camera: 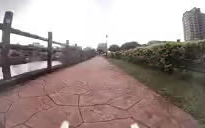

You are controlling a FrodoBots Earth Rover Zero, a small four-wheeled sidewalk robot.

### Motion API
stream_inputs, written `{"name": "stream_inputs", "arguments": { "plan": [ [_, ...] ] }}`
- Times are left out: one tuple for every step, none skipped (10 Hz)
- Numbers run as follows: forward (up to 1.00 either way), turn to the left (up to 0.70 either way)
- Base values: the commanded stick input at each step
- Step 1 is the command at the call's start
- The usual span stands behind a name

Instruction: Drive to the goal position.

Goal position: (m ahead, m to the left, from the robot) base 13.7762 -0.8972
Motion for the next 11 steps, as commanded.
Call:
{"name": "stream_inputs", "arguments": {
  "plan": [
    [0.7, 0.0],
    [0.7, 0.0],
    [0.7, 0.0],
    [0.7, 0.0],
    [0.7, 0.0],
    [0.7, 0.0],
    [0.7, 0.01],
    [0.7, 0.09],
    [0.7, 0.18],
    [0.7, 0.34],
    [0.7, 0.16]
  ]
}}
